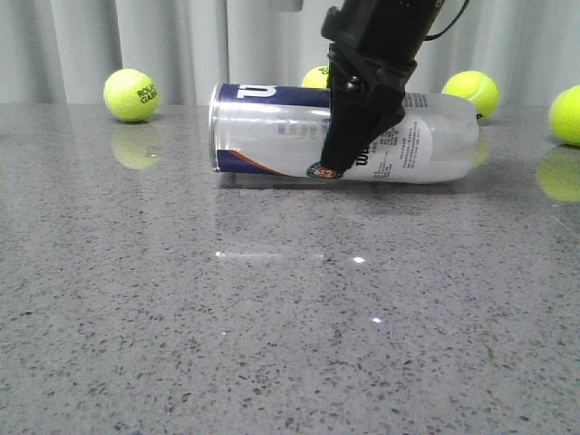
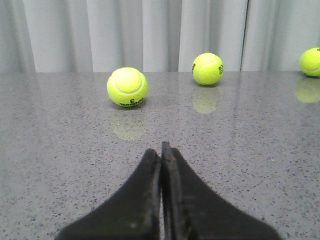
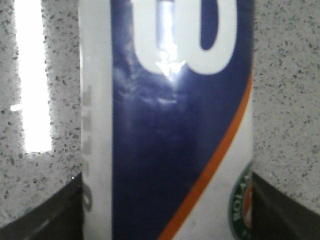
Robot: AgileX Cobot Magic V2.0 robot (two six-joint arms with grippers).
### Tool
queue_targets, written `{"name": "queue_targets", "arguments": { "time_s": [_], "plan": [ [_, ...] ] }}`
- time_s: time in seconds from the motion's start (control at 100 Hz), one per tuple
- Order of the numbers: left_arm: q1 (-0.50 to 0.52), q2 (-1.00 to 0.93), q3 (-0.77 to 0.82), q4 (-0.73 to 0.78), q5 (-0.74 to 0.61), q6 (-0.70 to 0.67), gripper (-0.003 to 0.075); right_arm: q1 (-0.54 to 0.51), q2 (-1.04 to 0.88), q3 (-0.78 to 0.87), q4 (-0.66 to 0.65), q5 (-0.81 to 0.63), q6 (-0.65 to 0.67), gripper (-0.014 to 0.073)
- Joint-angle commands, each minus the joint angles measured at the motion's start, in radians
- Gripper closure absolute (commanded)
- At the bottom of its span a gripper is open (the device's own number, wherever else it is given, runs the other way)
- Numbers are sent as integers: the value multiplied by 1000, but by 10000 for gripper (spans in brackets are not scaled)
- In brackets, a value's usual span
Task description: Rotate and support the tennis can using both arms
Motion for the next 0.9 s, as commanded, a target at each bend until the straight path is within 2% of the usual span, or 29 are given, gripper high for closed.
{"name": "queue_targets", "arguments": {
  "time_s": [0.0,0.05,0.13,0.56,0.63,0.7,0.75,0.77,0.82,0.86,0.89],
  "plan": [
    [-1,-34,45,-1,-78,-7,739,-1,-48,-33,13,-16,-8,-2],
    [-1,-34,45,-1,-78,-7,739,0,-48,-33,13,-15,-8,-76],
    [-1,-34,45,-1,-78,-7,739,2,-50,-33,13,-15,-8,-43],
    [-1,-34,45,-1,-78,-7,739,7,-175,-33,12,41,-7,-38],
    [-1,-34,45,-1,-78,-7,739,7,-211,-33,12,55,14,-15],
    [-1,-34,45,-1,-78,-7,739,7,-240,-33,12,55,66,95],
    [-1,-34,45,-1,-78,-7,739,6,-257,-33,12,55,114,234],
    [-1,-34,45,-1,-78,-7,739,6,-263,-33,12,56,133,328],
    [-1,-34,45,-1,-78,-7,739,6,-272,-33,12,59,171,475],
    [-1,-34,45,-1,-78,-7,739,6,-279,-33,12,65,200,638],
    [-1,-34,45,-1,-78,-7,739,6,-285,-33,15,67,228,667]
  ]
}}
